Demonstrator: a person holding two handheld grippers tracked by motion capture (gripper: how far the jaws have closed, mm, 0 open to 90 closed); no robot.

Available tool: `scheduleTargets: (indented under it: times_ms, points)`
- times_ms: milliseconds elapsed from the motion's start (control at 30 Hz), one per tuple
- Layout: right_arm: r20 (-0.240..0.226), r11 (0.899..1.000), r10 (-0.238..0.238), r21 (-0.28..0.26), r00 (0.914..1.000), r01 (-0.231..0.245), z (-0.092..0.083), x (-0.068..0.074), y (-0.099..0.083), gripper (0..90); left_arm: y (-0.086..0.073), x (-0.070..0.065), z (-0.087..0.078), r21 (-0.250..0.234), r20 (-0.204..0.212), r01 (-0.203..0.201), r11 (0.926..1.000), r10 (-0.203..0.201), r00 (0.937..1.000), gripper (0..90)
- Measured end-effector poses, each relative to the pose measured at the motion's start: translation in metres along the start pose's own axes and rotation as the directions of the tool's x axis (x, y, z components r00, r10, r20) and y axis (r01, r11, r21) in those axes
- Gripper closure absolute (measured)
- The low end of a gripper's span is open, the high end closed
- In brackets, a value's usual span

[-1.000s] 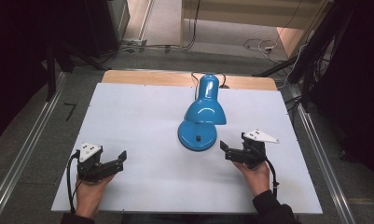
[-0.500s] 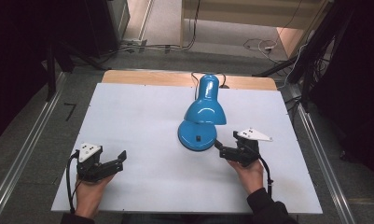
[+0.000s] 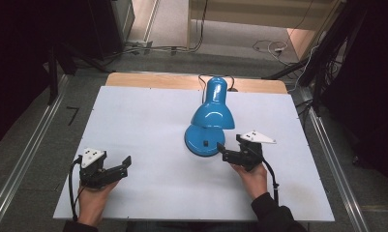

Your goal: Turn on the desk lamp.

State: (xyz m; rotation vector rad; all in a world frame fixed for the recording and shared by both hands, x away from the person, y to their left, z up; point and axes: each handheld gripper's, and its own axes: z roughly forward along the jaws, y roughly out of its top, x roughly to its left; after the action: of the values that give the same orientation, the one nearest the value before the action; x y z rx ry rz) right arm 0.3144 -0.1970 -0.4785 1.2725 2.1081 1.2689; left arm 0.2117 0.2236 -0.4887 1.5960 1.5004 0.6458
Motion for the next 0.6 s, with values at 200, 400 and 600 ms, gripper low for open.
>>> scheduleTargets:
  times_ms: [200, 400, 600]
  points:
    - [-0.012, 1.000, -0.015, 0.001, 0.9998, 0.015, 0.005, 0.006, 0.001, 14.6, 0.000, 0.000, 0.000, 0.000, 0.002, 0.001, 1.0000, -0.001, 1.0000, 11.6]
    - [-0.017, 1.000, -0.014, 0.004, 0.9998, 0.014, 0.010, 0.008, 0.003, 17.9, 0.000, 0.000, 0.000, 0.000, 0.004, 0.001, 1.0000, -0.001, 1.0000, 11.6]
    - [-0.027, 1.000, -0.012, 0.012, 0.9996, 0.012, 0.015, 0.012, 0.004, 21.2, 0.000, 0.000, 0.000, 0.001, 0.005, 0.002, 1.0000, -0.002, 1.0000, 11.6]
